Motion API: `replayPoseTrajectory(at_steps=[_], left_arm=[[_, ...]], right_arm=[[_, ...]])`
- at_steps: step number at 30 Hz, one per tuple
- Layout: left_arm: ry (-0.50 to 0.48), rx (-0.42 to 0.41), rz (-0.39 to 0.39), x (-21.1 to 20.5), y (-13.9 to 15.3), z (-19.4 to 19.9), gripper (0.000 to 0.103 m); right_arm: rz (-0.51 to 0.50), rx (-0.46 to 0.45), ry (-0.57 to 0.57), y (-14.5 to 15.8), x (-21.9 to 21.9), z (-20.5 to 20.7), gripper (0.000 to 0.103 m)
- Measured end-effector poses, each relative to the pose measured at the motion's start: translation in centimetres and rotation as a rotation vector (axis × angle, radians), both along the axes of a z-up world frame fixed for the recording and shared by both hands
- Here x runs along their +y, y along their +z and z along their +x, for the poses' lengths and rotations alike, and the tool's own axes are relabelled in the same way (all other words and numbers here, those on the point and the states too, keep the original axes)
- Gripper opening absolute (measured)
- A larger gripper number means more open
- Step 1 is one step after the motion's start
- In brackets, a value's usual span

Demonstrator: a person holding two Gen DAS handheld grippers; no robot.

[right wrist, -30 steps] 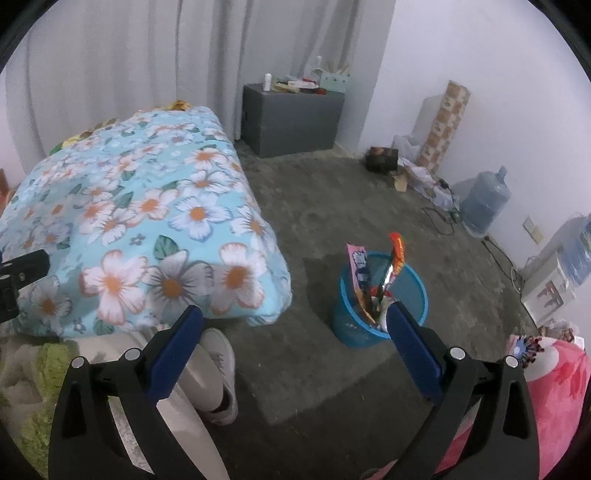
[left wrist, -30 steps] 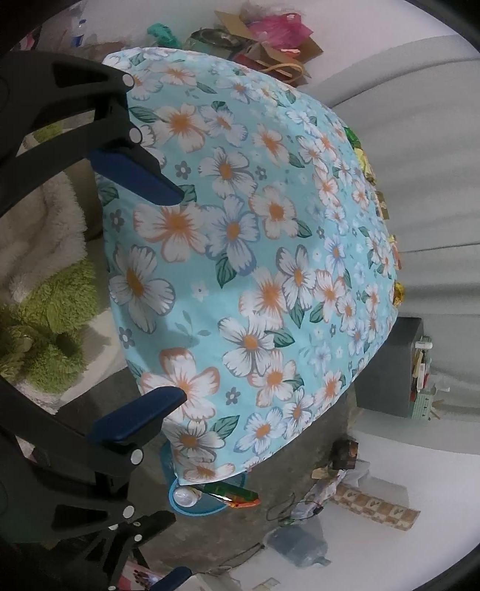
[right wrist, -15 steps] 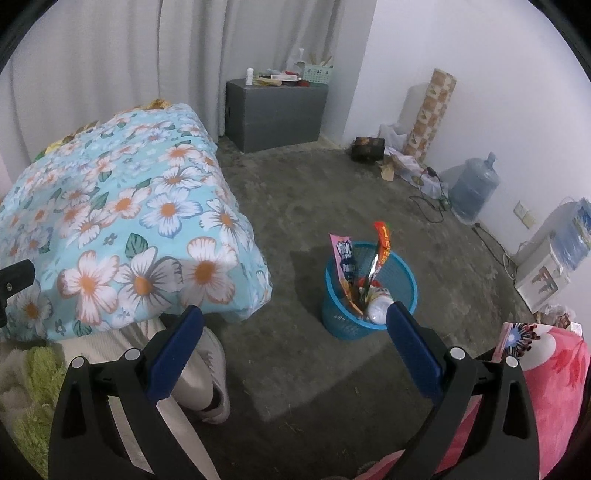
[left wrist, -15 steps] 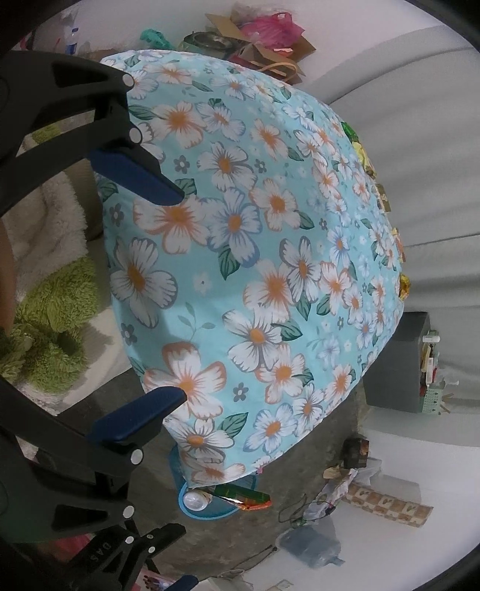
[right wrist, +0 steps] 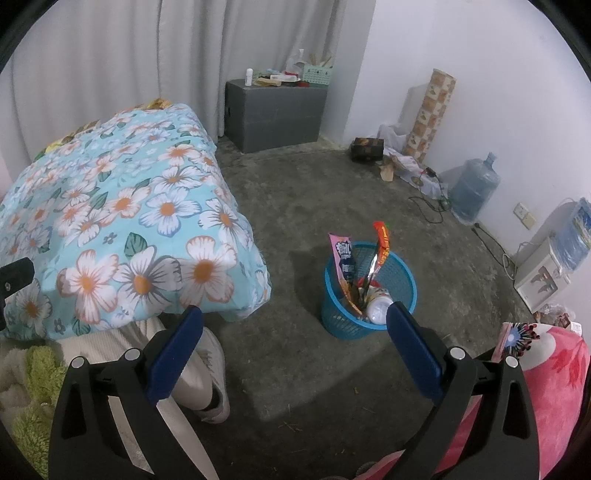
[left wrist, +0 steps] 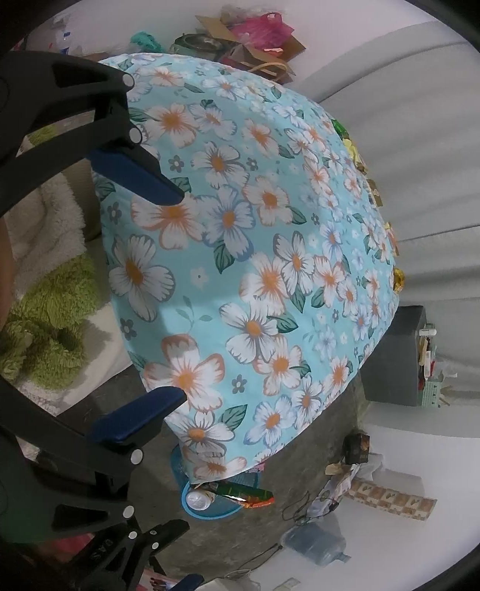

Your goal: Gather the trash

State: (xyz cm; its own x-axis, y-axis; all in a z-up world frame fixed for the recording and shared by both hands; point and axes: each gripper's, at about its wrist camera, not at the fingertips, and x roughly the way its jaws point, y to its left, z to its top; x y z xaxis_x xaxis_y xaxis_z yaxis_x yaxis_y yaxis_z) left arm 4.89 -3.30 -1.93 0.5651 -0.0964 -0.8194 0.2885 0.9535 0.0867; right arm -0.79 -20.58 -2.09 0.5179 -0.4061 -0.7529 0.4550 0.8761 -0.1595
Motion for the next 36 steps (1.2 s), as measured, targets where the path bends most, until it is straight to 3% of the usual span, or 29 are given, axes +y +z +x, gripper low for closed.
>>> replayPoseTrajectory(at_steps=[36], left_arm=[[0.010, -0.008, -0.008, 0.1, 0.6, 0.1, 0.094]], right_arm=[[0.003, -0.020, -0.071, 1.0, -1.8, -1.0, 0.096]])
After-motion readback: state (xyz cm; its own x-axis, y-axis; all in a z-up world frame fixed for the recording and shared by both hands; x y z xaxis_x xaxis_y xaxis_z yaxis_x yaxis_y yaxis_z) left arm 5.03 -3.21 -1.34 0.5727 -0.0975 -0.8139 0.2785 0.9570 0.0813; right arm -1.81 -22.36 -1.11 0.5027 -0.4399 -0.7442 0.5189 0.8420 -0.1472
